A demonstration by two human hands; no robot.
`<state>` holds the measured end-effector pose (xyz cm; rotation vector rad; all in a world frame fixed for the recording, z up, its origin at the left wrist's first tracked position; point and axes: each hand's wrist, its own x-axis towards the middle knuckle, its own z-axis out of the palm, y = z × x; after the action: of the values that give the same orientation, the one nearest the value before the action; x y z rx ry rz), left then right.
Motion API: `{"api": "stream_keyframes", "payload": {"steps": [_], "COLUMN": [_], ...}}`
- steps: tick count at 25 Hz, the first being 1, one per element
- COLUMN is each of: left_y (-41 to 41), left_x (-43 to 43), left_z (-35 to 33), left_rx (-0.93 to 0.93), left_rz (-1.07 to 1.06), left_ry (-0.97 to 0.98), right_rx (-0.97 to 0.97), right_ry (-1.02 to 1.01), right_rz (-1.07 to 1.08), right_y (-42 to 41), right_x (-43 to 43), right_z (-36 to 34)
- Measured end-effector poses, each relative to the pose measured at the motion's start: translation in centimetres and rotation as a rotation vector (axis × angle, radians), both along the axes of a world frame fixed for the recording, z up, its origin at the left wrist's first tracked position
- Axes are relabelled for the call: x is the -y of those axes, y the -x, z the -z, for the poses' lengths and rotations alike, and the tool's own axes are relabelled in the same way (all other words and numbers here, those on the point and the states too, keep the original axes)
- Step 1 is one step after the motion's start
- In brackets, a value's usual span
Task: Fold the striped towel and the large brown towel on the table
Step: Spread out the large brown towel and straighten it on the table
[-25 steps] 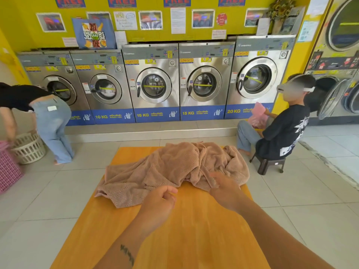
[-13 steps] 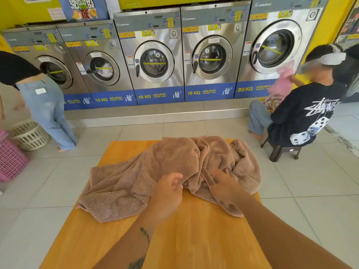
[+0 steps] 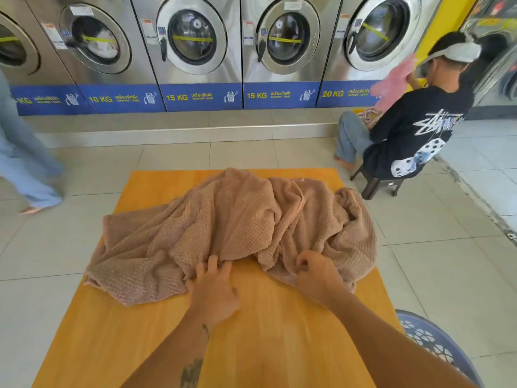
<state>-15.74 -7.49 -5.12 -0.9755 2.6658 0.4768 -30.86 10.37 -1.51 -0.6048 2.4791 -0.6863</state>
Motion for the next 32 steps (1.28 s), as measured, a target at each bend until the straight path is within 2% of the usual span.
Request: {"api": "stream_keyframes", "payload": {"steps": [3,4,7,9,11,12,13,15,18,20,23,24,27,32], "left_y": [-3.0,-4.1,-7.7,-8.9,-9.2,-9.1,-8.9,-8.1,-6.5,-5.4,-4.5,-4.4,-3.5,-0.2], "left_x": [4.6,6.5,11.3,12.3,11.9,11.4,10.9,10.1,9.2,9.2,9.2,9.2,8.9,9.0], "left_z": [-1.5,-2.0,-3.3,-3.8,-4.1,-4.3,-4.4,-4.9,-5.7,-5.4,-4.6,-4.5,-5.5,-8.0], "left_rx": [-0.194,-0.206,-0.087,-0.109,-0.256,-0.332,-0.391,-0.454,-0.436,-0.287,0.048,0.082,-0.099,-0.308], "left_rz": [-0.223,-0.283,-0.398,-0.404,-0.327,-0.261,-0.193,-0.092,0.004,0.06,0.046,0.038,-0.057,-0.036], "left_ry": [-0.032,-0.011,0.051,0.053,0.052,0.062,0.068,0.037,-0.03,-0.131,-0.321,-0.327,-0.263,-0.119], "right_rx": [-0.211,-0.293,-0.499,-0.424,-0.215,-0.151,-0.126,-0.11,-0.069,-0.093,-0.09,-0.094,-0.014,0.027], "right_ry": [0.066,0.087,0.048,-0.21,-0.536,-0.598,-0.578,-0.406,-0.221,-0.151,-0.135,-0.113,0.0,-0.018], "right_rz": [0.171,0.235,0.309,0.166,0.006,-0.032,-0.026,0.011,0.054,0.081,0.063,0.057,0.142,0.174], "right_y": [-0.1,0.2,0.2,-0.4,-1.0,-1.4,-2.0,-4.3,-4.6,-3.7,-1.7,-1.1,1.2,1.9], "right_x": [-0.5,-1.0,-2.6,-2.8,-2.8,-2.7,-2.2,0.0,2.9,4.0,5.3,6.0,8.1,9.8], "right_z": [-2.5,-3.8,-6.7,-6.5,-4.1,-2.5,-1.6,-3.4,-4.7,-4.5,-3.9,-3.7,-2.8,-1.6]}}
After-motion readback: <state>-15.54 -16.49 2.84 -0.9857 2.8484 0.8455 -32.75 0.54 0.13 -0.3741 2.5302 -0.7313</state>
